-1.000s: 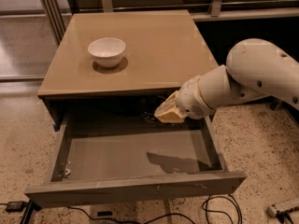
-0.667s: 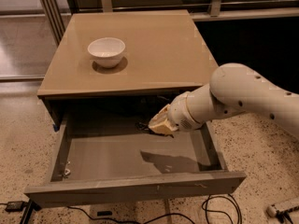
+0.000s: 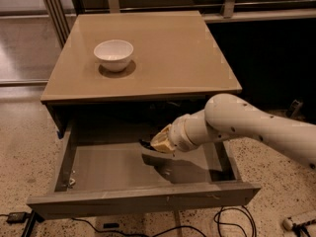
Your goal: Place rxbar chocolate into top drawer
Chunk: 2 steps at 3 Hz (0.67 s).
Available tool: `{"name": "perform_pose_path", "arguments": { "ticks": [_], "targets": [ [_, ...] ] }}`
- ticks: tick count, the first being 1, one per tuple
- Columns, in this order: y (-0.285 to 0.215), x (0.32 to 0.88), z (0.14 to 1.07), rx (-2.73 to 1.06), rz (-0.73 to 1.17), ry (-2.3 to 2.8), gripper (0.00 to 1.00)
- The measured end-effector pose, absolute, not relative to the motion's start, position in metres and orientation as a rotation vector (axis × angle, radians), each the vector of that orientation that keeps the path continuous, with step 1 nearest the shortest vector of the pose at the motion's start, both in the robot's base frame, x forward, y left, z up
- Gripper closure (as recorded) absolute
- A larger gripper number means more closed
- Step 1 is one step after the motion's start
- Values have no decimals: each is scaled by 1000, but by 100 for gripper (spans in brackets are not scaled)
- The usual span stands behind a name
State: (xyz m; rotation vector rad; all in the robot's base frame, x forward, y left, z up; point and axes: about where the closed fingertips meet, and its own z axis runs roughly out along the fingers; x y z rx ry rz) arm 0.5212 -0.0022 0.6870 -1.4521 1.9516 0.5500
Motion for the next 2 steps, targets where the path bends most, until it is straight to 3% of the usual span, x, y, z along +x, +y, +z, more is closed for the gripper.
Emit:
{"name": "perform_pose_path", "arguments": {
  "ticks": [2],
  "targets": [
    [20,550,638,-1369,523,1943,100]
  ]
}}
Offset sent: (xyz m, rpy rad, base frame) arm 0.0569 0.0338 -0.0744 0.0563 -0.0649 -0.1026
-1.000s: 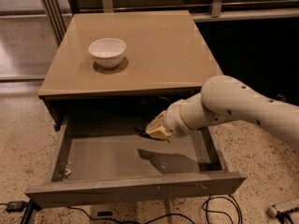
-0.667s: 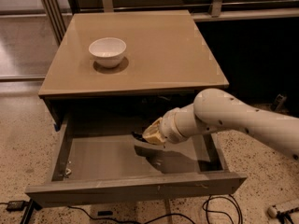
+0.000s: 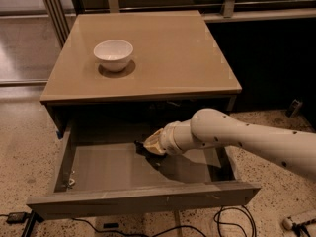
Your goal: Place rxbar chocolate into top drawer
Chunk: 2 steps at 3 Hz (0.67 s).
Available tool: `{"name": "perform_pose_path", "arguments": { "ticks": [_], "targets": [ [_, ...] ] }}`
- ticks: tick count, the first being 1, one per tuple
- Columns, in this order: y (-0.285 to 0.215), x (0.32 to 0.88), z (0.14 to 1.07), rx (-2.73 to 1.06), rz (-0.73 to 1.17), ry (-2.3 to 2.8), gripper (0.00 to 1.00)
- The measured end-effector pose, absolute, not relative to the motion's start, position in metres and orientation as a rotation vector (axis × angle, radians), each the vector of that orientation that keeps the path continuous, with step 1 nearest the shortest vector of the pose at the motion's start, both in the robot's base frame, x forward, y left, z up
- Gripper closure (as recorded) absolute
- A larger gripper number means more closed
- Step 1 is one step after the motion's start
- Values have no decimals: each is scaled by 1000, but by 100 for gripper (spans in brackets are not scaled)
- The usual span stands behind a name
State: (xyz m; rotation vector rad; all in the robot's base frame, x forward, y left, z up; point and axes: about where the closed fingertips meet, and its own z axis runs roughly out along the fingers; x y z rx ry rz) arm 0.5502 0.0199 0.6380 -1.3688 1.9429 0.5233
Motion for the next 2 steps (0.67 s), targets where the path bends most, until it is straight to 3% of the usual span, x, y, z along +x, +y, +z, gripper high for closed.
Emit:
{"name": "perform_pose_path", "arguments": {
  "ticks": [2],
  "targets": [
    [21,553,637,-1361,520,1940,59]
  ]
}}
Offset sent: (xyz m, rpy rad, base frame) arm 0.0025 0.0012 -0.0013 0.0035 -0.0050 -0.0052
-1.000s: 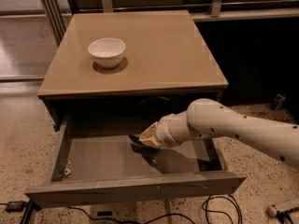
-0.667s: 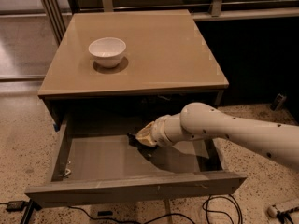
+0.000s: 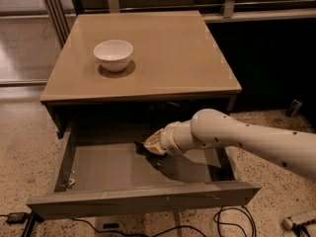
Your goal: Place rxbar chocolate into top drawer
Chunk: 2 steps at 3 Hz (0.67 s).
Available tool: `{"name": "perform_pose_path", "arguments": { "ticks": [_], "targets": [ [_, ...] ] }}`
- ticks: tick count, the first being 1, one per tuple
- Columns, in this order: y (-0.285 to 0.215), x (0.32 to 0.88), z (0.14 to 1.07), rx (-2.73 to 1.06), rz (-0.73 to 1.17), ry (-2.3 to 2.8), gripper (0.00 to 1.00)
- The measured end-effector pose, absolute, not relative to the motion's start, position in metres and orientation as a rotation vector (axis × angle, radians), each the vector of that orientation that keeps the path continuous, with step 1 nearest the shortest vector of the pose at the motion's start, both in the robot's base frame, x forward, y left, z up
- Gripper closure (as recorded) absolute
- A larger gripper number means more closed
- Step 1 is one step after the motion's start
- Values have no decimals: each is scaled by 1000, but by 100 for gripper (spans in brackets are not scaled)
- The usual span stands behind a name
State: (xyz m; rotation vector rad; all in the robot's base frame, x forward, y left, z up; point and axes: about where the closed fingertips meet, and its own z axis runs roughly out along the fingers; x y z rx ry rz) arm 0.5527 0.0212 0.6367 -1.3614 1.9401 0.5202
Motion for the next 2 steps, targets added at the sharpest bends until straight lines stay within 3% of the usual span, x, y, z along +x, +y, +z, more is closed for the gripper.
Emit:
{"name": "perform_pose_path", "arguments": {
  "ticks": [2],
  "targets": [
    [21,553,637,-1362,520,1940,12]
  ]
}}
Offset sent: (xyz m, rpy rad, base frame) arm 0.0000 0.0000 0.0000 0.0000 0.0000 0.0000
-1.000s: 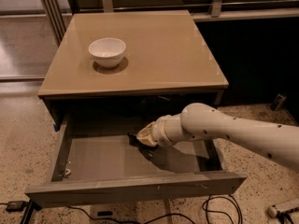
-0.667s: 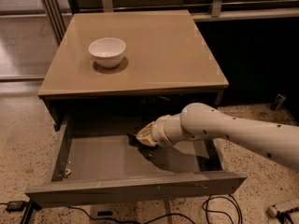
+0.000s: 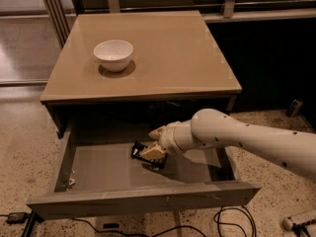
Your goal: Place rxbar chocolate into top drawer
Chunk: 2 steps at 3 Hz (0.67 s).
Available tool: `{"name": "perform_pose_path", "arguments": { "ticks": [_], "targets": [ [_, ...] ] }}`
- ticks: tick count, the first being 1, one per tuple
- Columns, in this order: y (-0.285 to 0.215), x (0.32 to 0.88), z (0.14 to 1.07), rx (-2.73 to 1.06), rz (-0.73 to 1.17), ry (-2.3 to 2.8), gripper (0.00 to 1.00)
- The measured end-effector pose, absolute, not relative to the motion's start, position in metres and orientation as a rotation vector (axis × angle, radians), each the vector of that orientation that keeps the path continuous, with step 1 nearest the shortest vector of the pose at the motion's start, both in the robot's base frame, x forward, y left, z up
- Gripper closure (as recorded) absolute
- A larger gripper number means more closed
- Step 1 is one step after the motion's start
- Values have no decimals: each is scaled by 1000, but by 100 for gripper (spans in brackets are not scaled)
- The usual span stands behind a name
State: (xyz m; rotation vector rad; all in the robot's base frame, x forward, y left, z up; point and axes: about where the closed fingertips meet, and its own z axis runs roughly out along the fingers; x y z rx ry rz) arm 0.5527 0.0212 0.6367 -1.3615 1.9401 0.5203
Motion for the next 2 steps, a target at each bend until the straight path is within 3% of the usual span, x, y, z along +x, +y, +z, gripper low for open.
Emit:
{"name": "perform_pose_path", "arguments": {
  "ticks": [1,2],
  "targets": [
    [21,553,637,-1362,520,1940,0],
    [21,553,637,-1362,520,1940,0]
  ]
}}
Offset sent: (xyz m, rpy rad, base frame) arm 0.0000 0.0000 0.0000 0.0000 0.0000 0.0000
